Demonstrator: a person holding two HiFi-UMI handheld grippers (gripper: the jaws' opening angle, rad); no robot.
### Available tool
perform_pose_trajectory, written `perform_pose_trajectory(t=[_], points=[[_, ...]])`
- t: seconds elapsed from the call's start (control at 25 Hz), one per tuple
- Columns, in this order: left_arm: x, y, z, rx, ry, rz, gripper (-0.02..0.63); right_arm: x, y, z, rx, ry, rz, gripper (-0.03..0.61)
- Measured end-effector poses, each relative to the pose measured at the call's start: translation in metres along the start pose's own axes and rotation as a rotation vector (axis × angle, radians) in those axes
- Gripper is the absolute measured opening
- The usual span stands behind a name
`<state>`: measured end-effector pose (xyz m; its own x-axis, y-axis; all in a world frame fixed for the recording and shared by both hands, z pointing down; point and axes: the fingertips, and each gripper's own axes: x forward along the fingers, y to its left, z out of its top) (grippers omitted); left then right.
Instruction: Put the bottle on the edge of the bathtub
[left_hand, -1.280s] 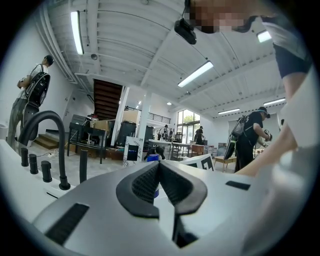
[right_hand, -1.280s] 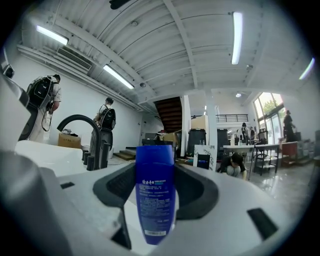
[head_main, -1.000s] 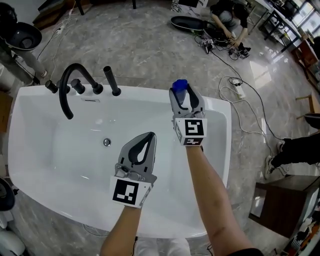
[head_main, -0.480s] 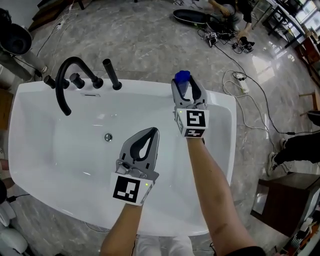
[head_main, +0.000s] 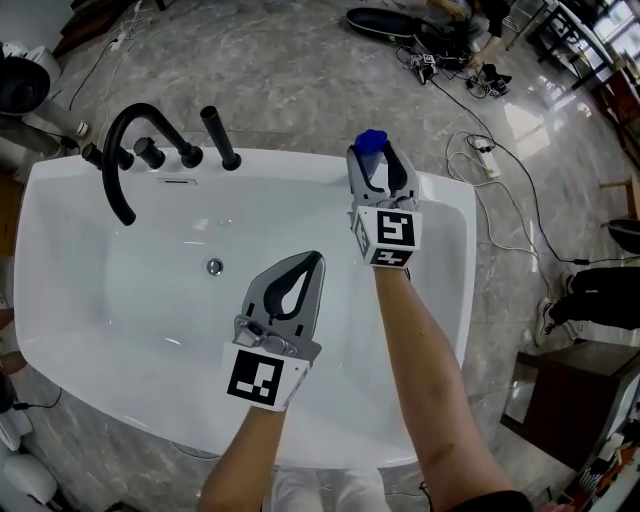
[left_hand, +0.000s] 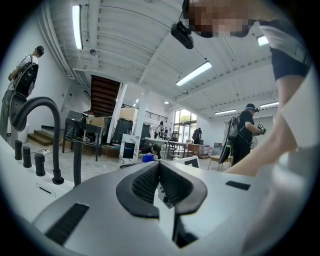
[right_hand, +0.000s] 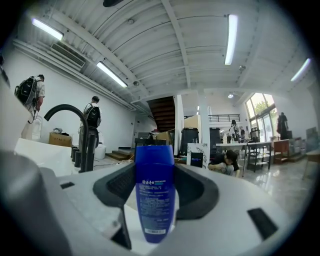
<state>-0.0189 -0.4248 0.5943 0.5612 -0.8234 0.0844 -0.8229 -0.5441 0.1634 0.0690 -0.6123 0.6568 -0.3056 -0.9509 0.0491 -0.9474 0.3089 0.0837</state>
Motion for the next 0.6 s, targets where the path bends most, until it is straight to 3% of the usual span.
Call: perform_pose_trajectory(t=[0.44,0.6], points=[[-0.001,-0.011,0.009,0.009,-0.002,-0.012,0.002,-0.007,-0.011,-0.007,0.027,0.052,-0.022,0.241],[-0.002,-0.013,0.011,0.008,-0.003,-0.011,0.002,-0.008,-0.01,-0.016,0.03,0.097,0.007,0.252]])
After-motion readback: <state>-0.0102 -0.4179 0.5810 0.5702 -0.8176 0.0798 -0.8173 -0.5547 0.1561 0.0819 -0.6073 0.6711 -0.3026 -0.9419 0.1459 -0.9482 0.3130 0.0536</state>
